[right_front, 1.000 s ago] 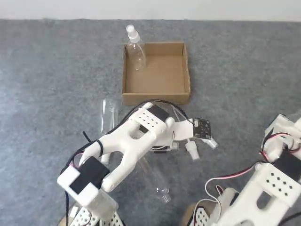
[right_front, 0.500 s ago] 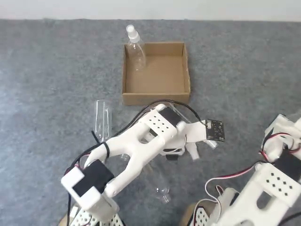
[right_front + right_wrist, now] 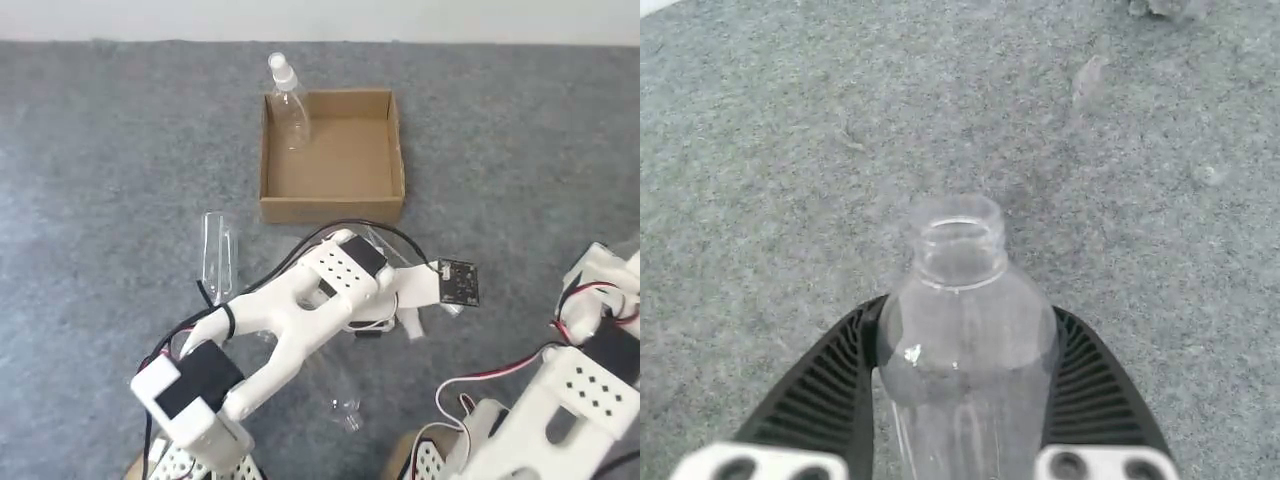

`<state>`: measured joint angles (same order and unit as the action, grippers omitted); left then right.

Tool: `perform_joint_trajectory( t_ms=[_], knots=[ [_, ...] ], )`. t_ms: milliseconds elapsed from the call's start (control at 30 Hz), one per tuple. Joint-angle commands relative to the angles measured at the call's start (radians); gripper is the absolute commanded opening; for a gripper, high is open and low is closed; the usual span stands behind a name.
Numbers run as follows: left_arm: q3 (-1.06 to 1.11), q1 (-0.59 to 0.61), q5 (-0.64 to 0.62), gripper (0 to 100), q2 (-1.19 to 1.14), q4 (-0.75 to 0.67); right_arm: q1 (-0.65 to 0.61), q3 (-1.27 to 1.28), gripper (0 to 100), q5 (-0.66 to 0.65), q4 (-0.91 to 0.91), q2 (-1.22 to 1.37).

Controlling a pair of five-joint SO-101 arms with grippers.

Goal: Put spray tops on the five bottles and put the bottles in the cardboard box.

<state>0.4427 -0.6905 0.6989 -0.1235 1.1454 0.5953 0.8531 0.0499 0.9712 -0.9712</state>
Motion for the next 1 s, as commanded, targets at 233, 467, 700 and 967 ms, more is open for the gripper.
perform_joint_trajectory(
  t_ms=[233, 467, 700, 967],
  knots=[
    [0.024, -0.006, 0.023, 14, 0.009, -0.064, 0.007, -0.017, 8.3, 0.000, -0.015, -0.031],
    [0.062, -0.006, 0.021, 14, 0.012, -0.109, 0.007, -0.017, 8.3, 0.000, -0.015, -0.031],
    [0.062, -0.011, 0.020, 3, 0.012, -0.106, 0.007, -0.017, 8.3, 0.000, -0.015, -0.031],
    [-0.131, 0.018, 0.015, 1, 0.023, 0.169, 0.007, -0.017, 8.1, 0.000, -0.015, -0.033]
  ],
)
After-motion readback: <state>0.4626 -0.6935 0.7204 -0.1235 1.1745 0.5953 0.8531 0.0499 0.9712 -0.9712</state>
